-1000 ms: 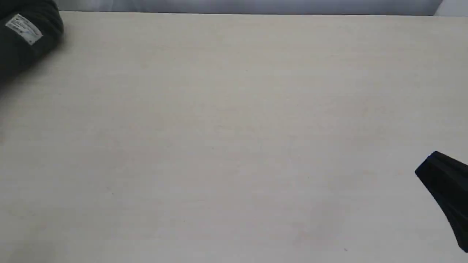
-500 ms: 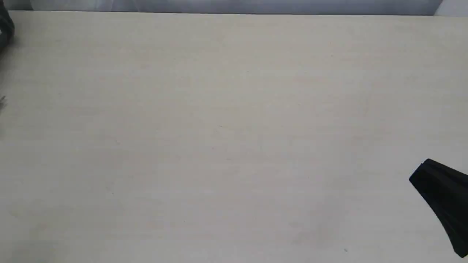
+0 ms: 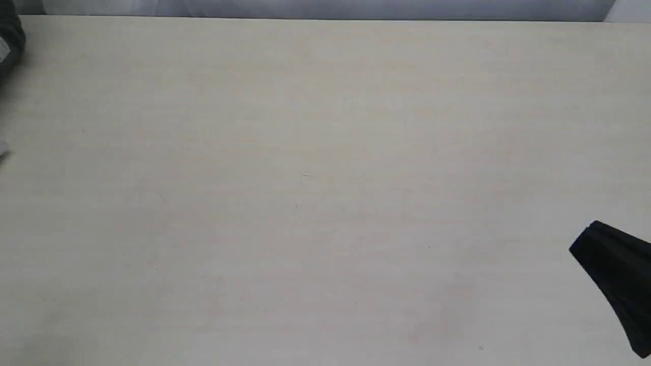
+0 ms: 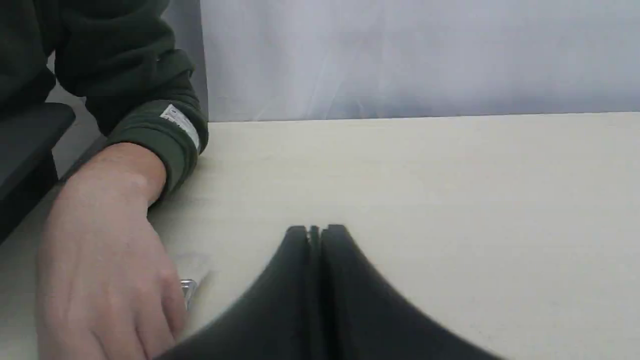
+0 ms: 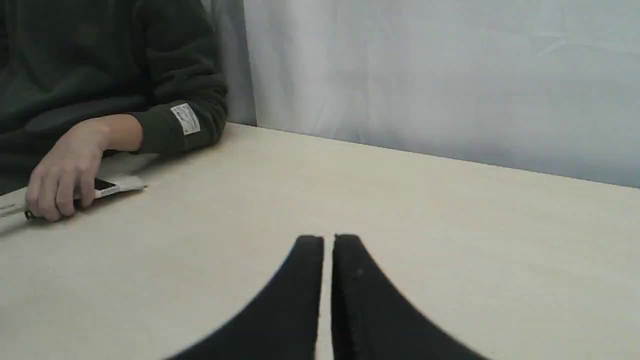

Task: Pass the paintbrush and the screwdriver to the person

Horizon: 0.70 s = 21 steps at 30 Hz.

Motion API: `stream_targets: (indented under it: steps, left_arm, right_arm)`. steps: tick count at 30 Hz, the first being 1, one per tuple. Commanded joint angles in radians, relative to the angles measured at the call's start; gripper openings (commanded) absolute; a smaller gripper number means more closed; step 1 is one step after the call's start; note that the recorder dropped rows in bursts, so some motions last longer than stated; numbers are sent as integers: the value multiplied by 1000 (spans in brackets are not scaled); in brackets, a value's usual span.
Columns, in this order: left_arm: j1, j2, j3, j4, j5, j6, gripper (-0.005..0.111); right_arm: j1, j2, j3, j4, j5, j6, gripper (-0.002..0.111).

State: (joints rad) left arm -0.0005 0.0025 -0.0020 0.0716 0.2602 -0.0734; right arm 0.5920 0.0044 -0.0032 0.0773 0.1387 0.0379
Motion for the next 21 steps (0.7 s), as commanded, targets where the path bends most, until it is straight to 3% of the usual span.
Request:
stream_targets:
  steps: [1,6,16,21]
  left_arm:
    - [-5,-2,2,-3,-11,-2,0]
    - [-5,-2,2,-3,-11,-2,0]
    - [-5,-2,2,-5,-8,-2,0]
    - [-5,-2,2,-5,-8,-2,0]
  right_arm:
    - [3,-4,3,-59,22,-4,4]
    - [-46,-4,3,-72,33,-43,4]
    - [-435,-4,3,-70,85,-45,4]
    - [-578,-4,3,-66,87,-45,4]
